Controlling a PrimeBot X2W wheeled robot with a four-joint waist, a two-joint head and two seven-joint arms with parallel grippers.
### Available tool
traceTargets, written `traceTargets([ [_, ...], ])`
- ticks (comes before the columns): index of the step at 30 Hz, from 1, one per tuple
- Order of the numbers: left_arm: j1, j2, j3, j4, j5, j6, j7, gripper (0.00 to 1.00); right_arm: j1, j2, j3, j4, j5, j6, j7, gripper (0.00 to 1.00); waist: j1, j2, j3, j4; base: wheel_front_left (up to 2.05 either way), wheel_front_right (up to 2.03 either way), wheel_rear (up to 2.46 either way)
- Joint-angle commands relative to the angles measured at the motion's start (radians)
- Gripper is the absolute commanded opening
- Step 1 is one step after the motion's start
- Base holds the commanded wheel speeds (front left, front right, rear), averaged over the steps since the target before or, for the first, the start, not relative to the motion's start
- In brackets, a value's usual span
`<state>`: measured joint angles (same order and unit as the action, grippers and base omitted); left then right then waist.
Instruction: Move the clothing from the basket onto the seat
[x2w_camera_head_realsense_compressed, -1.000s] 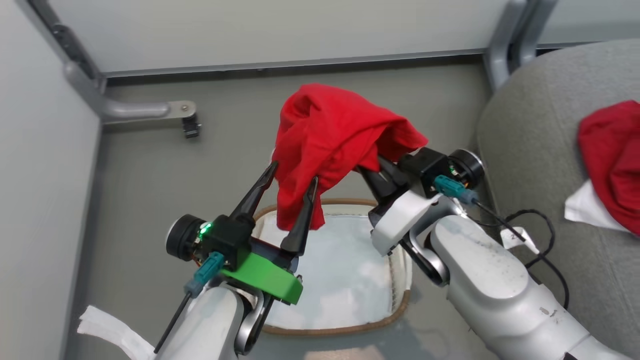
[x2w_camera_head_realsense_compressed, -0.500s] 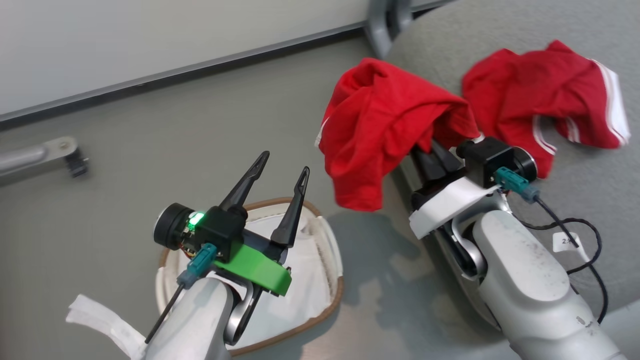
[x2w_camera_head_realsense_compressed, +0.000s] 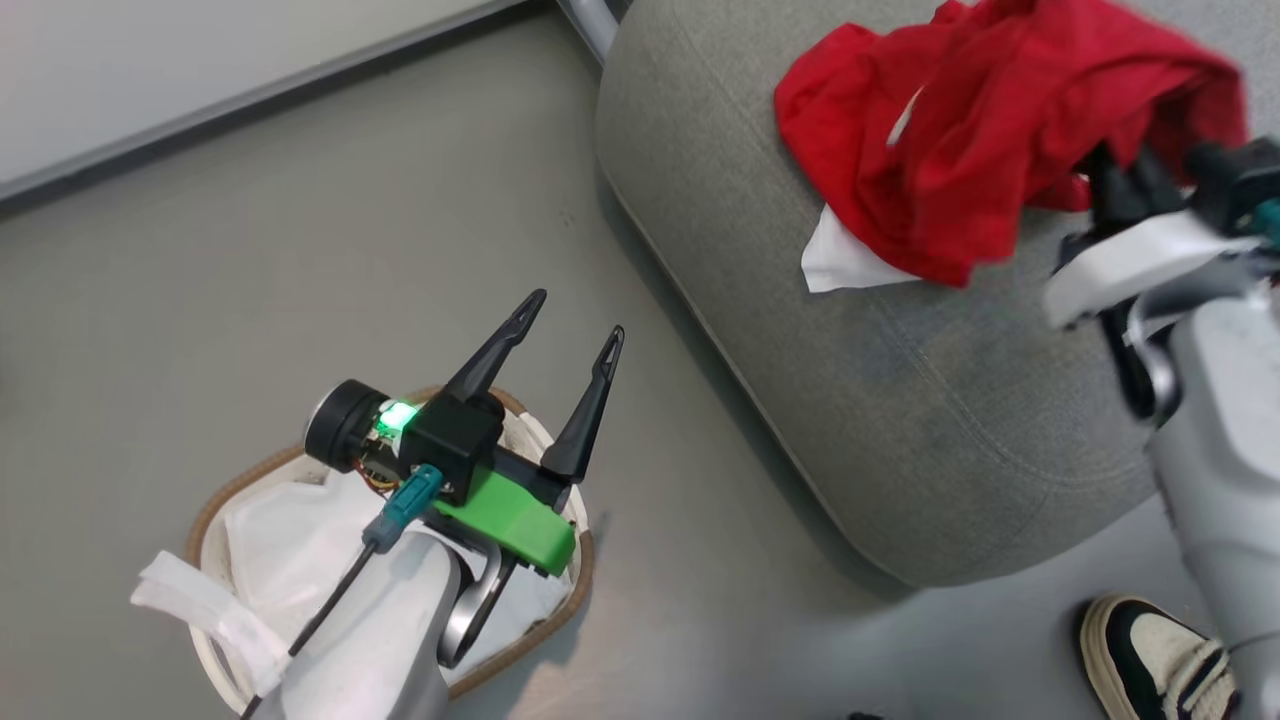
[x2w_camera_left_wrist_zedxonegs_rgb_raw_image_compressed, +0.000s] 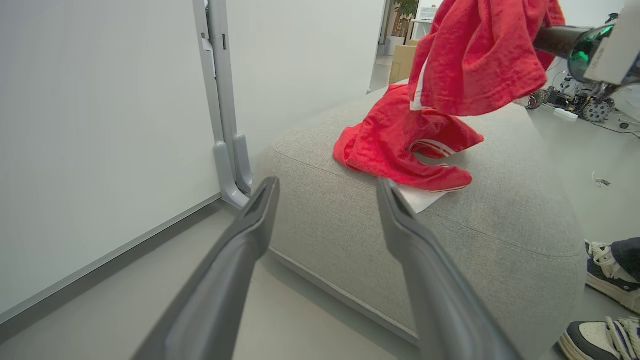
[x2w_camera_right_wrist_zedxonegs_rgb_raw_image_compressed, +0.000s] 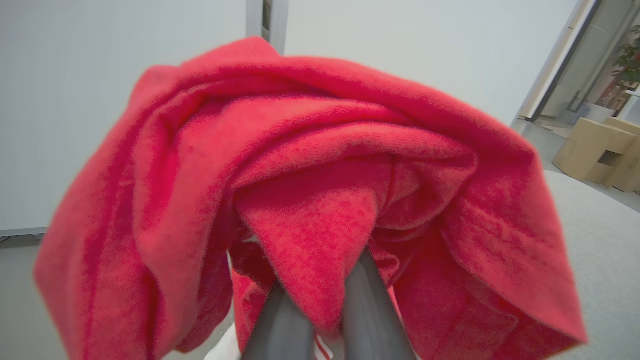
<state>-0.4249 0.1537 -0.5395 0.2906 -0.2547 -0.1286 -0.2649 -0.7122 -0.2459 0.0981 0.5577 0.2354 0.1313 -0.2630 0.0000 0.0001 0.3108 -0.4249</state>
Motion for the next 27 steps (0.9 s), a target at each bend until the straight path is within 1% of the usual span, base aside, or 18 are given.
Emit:
traceTargets([
  [1,-0.023,0.017,-0.002,0.003,-0.006,-0.003,0.001,1.00,-0.039,-0.019,-0.014,0.023,-0.020,-0.001,-0.002,0.00,0.0000,-0.0001,0.084,0.035,0.00,0.00,0.00],
  [6,-0.056,0.044,-0.017,0.006,-0.001,-0.003,0.001,1.00,-0.176,-0.074,-0.094,0.136,-0.052,-0.001,-0.002,0.00,0.0000,-0.0001,0.170,0.091,0.00,0.00,0.00],
  [9,-0.071,0.050,-0.022,0.002,0.002,-0.003,0.001,1.00,-0.246,-0.103,-0.151,0.196,-0.070,-0.001,-0.002,0.00,0.0000,-0.0001,0.214,0.122,0.00,0.00,0.00],
  [14,-0.094,0.064,-0.030,-0.004,0.008,-0.003,0.001,1.00,-0.344,-0.135,-0.262,0.313,-0.104,-0.001,-0.002,0.00,0.0000,-0.0001,0.276,0.163,0.00,0.00,0.00],
  [19,-0.112,0.068,-0.036,-0.009,0.008,-0.003,0.001,1.00,-0.369,-0.142,-0.352,0.395,-0.152,-0.001,-0.002,0.00,0.0000,-0.0001,0.317,0.189,0.00,0.00,0.00],
  [23,-0.117,0.062,-0.033,-0.010,0.007,-0.001,0.001,1.00,-0.313,-0.125,-0.432,0.427,-0.189,-0.001,-0.002,0.00,0.0000,-0.0001,0.329,0.199,0.00,0.00,0.00],
  [24,-0.117,0.061,-0.031,-0.010,0.006,-0.001,0.001,1.00,-0.301,-0.122,-0.450,0.422,-0.196,-0.001,-0.002,0.24,0.0000,-0.0001,0.328,0.200,0.00,0.00,0.00],
  [25,-0.116,0.060,-0.029,-0.008,0.005,-0.001,0.001,1.00,-0.287,-0.114,-0.472,0.405,-0.199,-0.001,-0.002,0.70,0.0000,-0.0001,0.326,0.200,0.00,0.00,0.00],
  [26,-0.114,0.061,-0.027,-0.007,0.004,-0.001,0.001,1.00,-0.272,-0.104,-0.484,0.393,-0.205,-0.001,-0.002,1.00,0.0000,-0.0001,0.323,0.199,0.00,0.00,0.00],
  [27,-0.110,0.062,-0.023,-0.006,0.002,-0.001,0.001,1.00,-0.249,-0.088,-0.498,0.372,-0.209,-0.001,-0.002,1.00,0.0000,-0.0001,0.317,0.197,0.00,0.00,0.00],
])
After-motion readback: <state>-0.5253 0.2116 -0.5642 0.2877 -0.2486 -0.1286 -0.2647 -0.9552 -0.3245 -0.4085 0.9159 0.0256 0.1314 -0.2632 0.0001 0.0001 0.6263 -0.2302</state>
